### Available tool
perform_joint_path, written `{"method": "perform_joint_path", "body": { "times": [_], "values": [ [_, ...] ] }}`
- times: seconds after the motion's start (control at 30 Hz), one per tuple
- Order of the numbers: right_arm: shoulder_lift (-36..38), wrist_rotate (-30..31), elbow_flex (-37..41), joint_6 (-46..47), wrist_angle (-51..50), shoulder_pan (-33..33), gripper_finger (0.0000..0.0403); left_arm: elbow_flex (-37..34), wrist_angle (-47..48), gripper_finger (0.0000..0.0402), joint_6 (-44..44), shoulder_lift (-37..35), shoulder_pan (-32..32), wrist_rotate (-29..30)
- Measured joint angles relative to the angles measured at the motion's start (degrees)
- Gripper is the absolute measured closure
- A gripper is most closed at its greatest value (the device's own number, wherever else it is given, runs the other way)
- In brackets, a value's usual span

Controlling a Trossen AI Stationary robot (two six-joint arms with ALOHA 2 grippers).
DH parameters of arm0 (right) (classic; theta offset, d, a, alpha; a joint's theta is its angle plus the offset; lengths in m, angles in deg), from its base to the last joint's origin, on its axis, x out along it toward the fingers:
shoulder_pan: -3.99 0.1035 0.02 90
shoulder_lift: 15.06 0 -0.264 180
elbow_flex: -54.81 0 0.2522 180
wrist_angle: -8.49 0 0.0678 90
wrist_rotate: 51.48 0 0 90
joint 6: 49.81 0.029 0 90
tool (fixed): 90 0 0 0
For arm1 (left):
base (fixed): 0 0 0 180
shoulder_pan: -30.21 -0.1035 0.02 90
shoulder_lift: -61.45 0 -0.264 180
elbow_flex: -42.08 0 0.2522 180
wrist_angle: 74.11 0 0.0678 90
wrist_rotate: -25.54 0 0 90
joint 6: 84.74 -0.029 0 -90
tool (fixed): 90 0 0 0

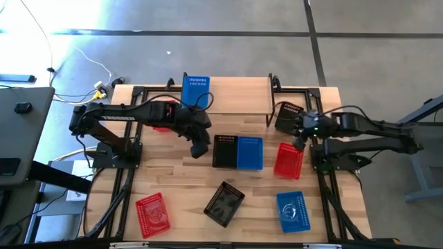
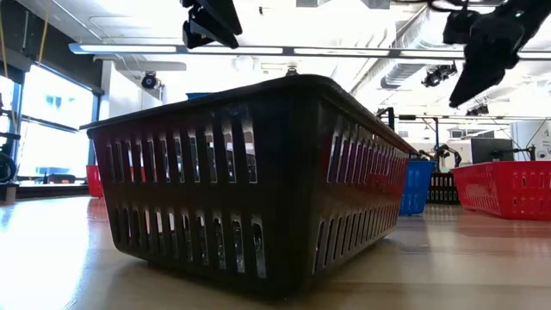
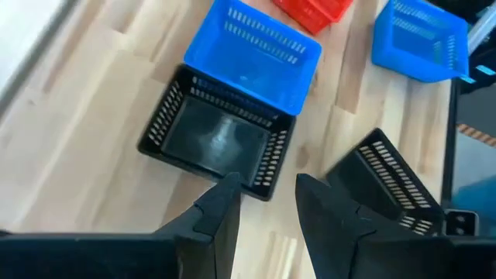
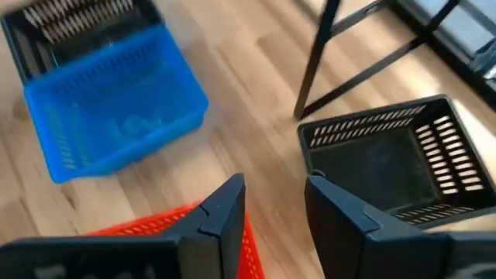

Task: Stack baskets on shelf by color
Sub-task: Put the top right black bin on the shelf

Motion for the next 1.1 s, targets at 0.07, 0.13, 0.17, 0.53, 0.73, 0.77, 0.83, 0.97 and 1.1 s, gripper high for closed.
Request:
{"method": "perform_joint_path", "body": {
  "times": [0.07, 0.13, 0.17, 0.53, 0.73, 0.77, 0.83, 0.97, 1.1],
  "values": [
    [-2.6, -0.42, 0.0, -0.94, 0.14, -0.19, 0.0281, 0.0, 0.18, 0.0284, -0.66, -0.54, 0.27, 1.13],
    [-4.87, -0.4, 0.0, -1.82, 0.2, -0.22, 0.0281, 0.0, 0.06, 0.0284, -1.33, -1.13, 0.46, 2.26],
    [-5.91, -0.37, 0.0, -2.27, 0.23, -0.19, 0.0281, 0.0, 0.13, 0.0284, -1.47, -1.3, 0.57, 3.17],
    [-12.56, -0.2, 0.0, -5.01, 0.68, -0.16, 0.0281, 0.0, 0.15, 0.0284, -2.62, -1.32, 0.7, 14.36],
    [-16.81, -0.18, 0.0, -4.98, 0.69, -0.17, 0.0281, 0.0, 0.23, 0.0284, -7.36, -1.29, 0.26, 16.46],
    [-17.64, -0.08, 0.0, -4.94, 0.69, -0.17, 0.0281, 0.0, 0.24, 0.0284, -7.97, -1.29, 0.15, 16.45],
    [-19.54, 0.48, 0.0, -4.45, 0.69, -0.17, 0.0281, 0.0, 0.24, 0.0284, -8.83, -1.29, -0.16, 16.46],
    [-23.06, 4.72, 0.0, -2.0, 0.68, -0.19, 0.0281, 0.0, 0.24, 0.0284, -9.13, -1.29, -0.59, 17.19],
    [-26.4, 8.67, 0.0, -0.31, 0.75, -0.19, 0.0281, 0.0, 0.24, 0.0284, -11.58, -1.27, -0.65, 19.52]
  ]
}}
